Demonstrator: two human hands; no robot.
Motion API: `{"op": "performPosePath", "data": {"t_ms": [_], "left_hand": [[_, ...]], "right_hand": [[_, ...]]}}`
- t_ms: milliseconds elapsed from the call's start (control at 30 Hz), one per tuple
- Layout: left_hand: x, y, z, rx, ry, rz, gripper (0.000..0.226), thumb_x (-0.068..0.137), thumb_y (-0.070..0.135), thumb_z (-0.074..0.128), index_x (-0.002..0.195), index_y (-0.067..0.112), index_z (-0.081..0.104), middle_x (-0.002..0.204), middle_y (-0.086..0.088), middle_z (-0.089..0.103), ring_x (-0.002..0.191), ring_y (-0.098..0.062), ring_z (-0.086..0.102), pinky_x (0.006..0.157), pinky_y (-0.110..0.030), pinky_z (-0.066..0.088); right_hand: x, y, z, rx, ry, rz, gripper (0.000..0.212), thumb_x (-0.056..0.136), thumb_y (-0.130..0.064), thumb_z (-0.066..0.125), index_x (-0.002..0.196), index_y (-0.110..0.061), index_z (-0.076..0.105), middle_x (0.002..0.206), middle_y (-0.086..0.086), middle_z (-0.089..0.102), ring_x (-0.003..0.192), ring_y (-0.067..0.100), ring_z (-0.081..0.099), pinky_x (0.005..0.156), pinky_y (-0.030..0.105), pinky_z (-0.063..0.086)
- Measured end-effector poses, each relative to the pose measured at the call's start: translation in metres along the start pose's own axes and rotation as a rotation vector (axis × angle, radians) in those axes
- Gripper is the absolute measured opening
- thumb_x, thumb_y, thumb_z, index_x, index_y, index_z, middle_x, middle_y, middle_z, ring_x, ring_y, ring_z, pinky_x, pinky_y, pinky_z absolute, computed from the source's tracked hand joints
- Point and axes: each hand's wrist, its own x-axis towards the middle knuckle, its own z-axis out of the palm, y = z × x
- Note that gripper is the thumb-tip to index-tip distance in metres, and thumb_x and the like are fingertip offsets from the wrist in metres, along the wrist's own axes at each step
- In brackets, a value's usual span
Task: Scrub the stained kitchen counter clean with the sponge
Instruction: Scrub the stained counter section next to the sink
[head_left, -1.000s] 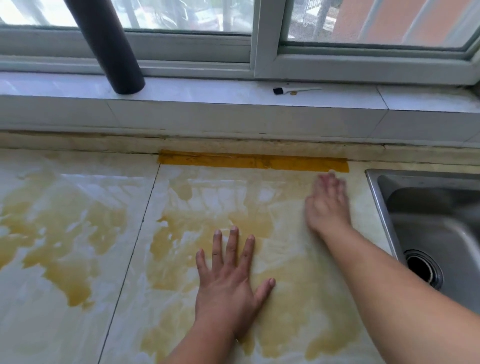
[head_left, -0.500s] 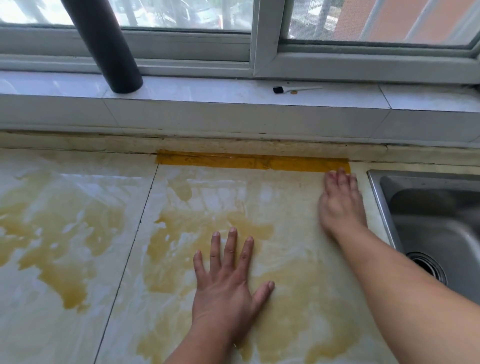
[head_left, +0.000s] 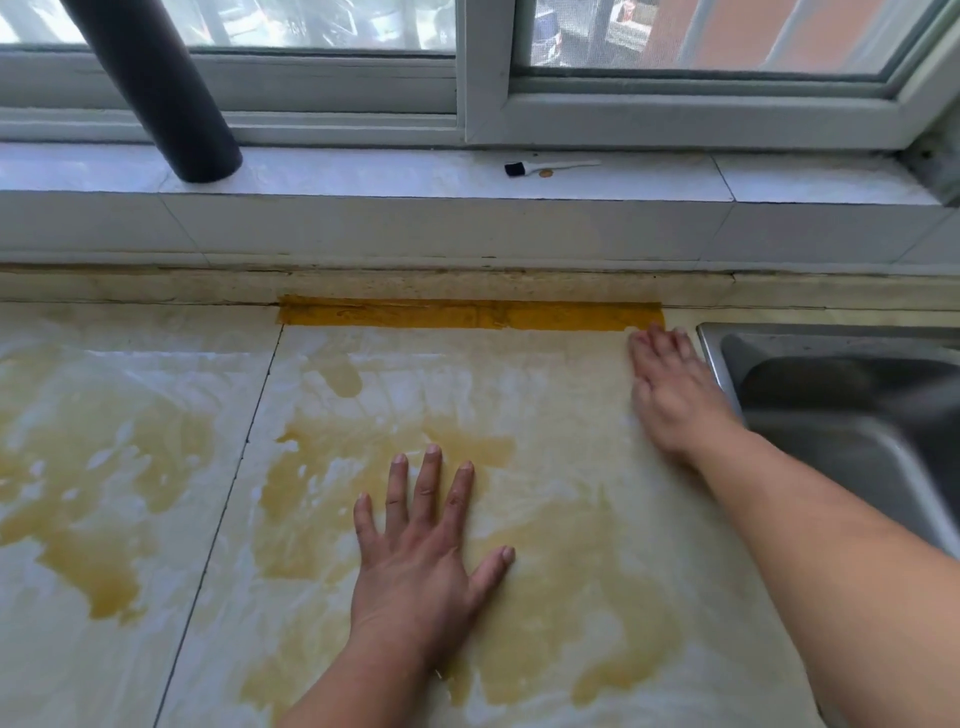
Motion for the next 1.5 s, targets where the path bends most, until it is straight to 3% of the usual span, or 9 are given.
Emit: {"op": "performPosePath", "data": {"t_ms": [200, 333, 600, 767, 933, 1067, 1233, 1367, 1500], "left_hand": [[-0.001, 0.001, -0.007, 0.037, -0.017, -0.005, 0.093, 0.087, 0.088, 0.009, 0.159, 0.040, -0.023, 0.163, 0.004, -0.043, 0.150, -0.027, -0.040, 0.122, -0.064, -0.011], [0.000, 0.001, -0.004, 0.025, -0.001, -0.006, 0.093, 0.087, 0.088, 0.010, 0.161, 0.039, -0.019, 0.167, 0.004, -0.036, 0.153, -0.028, -0.033, 0.123, -0.064, -0.007], [0.000, -0.001, -0.004, -0.003, 0.009, 0.002, 0.092, 0.088, 0.088, 0.012, 0.162, 0.040, -0.014, 0.169, 0.005, -0.031, 0.154, -0.028, -0.031, 0.123, -0.065, -0.007], [0.000, 0.000, -0.004, -0.012, 0.011, 0.008, 0.085, 0.093, 0.082, 0.013, 0.162, 0.040, -0.013, 0.169, 0.005, -0.030, 0.154, -0.027, -0.031, 0.123, -0.065, -0.008], [0.000, -0.002, -0.002, -0.025, 0.024, 0.017, 0.078, 0.098, 0.074, 0.014, 0.163, 0.040, -0.012, 0.170, 0.007, -0.027, 0.155, -0.026, -0.029, 0.123, -0.063, -0.009], [0.001, -0.003, -0.002, -0.038, 0.022, 0.015, 0.073, 0.100, 0.068, 0.016, 0.162, 0.041, -0.011, 0.170, 0.008, -0.027, 0.155, -0.025, -0.030, 0.123, -0.063, -0.010], [-0.001, -0.002, -0.003, -0.035, 0.009, 0.019, 0.072, 0.101, 0.068, 0.012, 0.161, 0.040, -0.018, 0.167, 0.007, -0.035, 0.152, -0.026, -0.036, 0.123, -0.062, -0.014], [-0.001, 0.000, -0.003, -0.033, -0.003, 0.010, 0.073, 0.100, 0.069, 0.010, 0.160, 0.040, -0.021, 0.165, 0.006, -0.038, 0.151, -0.026, -0.038, 0.122, -0.063, -0.014], [0.000, -0.001, -0.002, -0.027, 0.001, 0.009, 0.074, 0.099, 0.070, 0.009, 0.160, 0.040, -0.021, 0.165, 0.006, -0.038, 0.151, -0.026, -0.039, 0.122, -0.063, -0.013]], "right_hand": [[-0.078, 0.008, 0.022, 0.054, -0.003, -0.075, 0.063, 0.101, -0.037, 0.017, 0.162, -0.026, 0.003, 0.168, -0.009, -0.011, 0.153, 0.012, -0.016, 0.125, 0.034, -0.004], [-0.167, 0.036, 0.041, 0.047, -0.032, -0.090, 0.065, 0.098, -0.041, 0.016, 0.161, -0.031, 0.000, 0.166, -0.015, -0.017, 0.150, 0.004, -0.023, 0.126, 0.041, 0.000], [-0.272, 0.000, 0.070, 0.131, 0.011, 0.117, 0.073, 0.093, -0.048, 0.013, 0.159, -0.028, -0.012, 0.164, -0.010, -0.029, 0.149, 0.011, -0.029, 0.124, 0.042, -0.009], [-0.259, -0.070, 0.085, 0.166, 0.017, 0.191, 0.078, 0.093, -0.050, 0.014, 0.157, -0.021, -0.020, 0.160, 0.001, -0.038, 0.147, 0.021, -0.036, 0.124, 0.046, -0.011], [-0.226, -0.126, 0.089, 0.188, -0.025, 0.018, 0.072, 0.102, -0.039, 0.025, 0.159, -0.021, -0.016, 0.161, 0.000, -0.037, 0.146, 0.023, -0.038, 0.123, 0.046, -0.013], [-0.222, -0.096, 0.079, 0.151, -0.055, -0.133, 0.067, 0.104, -0.032, 0.025, 0.160, -0.027, -0.010, 0.163, -0.010, -0.031, 0.148, 0.014, -0.033, 0.124, 0.042, -0.010], [-0.250, -0.038, 0.059, 0.081, -0.081, -0.099, 0.064, 0.103, -0.038, 0.013, 0.156, -0.030, -0.021, 0.158, -0.015, -0.040, 0.145, 0.008, -0.038, 0.124, 0.039, -0.011], [-0.226, -0.046, 0.057, 0.017, -0.117, -0.179, 0.066, 0.100, -0.046, 0.010, 0.156, -0.030, -0.022, 0.157, -0.014, -0.041, 0.144, 0.010, -0.040, 0.122, 0.037, -0.015], [-0.144, -0.078, 0.054, 0.050, -0.101, -0.182, 0.066, 0.105, -0.041, 0.022, 0.159, -0.027, -0.013, 0.163, -0.008, -0.032, 0.148, 0.015, -0.032, 0.124, 0.040, -0.011]]}}
